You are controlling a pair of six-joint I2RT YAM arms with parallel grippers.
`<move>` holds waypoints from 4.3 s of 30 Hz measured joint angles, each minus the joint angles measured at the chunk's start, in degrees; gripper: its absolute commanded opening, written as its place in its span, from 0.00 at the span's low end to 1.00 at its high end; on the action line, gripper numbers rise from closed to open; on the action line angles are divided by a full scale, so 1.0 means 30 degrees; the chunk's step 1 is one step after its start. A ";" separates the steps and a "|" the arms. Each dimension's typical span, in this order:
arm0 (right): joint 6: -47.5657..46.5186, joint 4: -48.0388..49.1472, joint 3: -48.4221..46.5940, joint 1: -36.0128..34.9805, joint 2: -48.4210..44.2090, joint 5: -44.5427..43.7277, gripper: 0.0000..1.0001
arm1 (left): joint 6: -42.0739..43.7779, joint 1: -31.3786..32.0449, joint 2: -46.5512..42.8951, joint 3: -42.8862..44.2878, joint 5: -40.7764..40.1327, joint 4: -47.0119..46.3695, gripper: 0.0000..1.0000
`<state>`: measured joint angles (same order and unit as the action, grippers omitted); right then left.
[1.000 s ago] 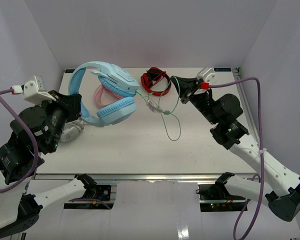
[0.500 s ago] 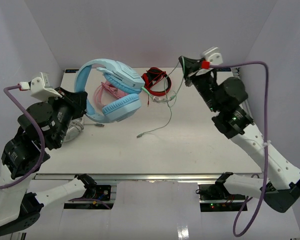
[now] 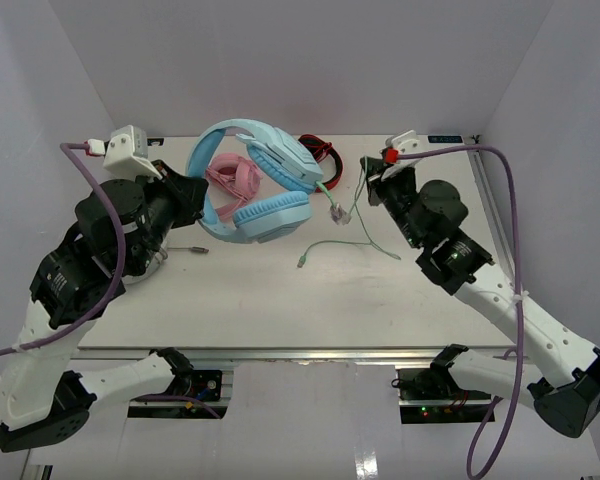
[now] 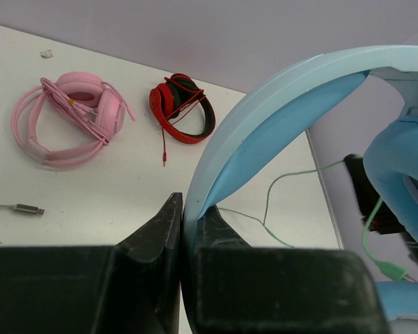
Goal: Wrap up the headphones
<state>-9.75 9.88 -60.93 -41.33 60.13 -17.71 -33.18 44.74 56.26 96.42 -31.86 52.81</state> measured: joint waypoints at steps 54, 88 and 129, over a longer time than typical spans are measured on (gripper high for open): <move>0.1624 1.3327 1.3110 0.0146 0.0904 1.5598 0.46 | 0.0718 0.0002 0.2110 0.6754 0.2253 0.4192 0.00; 0.4151 1.7943 1.4984 0.1535 0.4256 1.6942 0.08 | 0.1179 -0.0018 0.0510 0.3779 0.4471 0.2442 0.00; 0.1403 -0.4420 -0.0174 0.1774 0.5490 1.2889 0.08 | 0.7333 0.0869 0.4351 -0.5727 0.8636 0.2744 0.00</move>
<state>-5.54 -3.38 -61.45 -36.01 76.60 20.96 -11.18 47.35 69.32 79.24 -5.95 61.05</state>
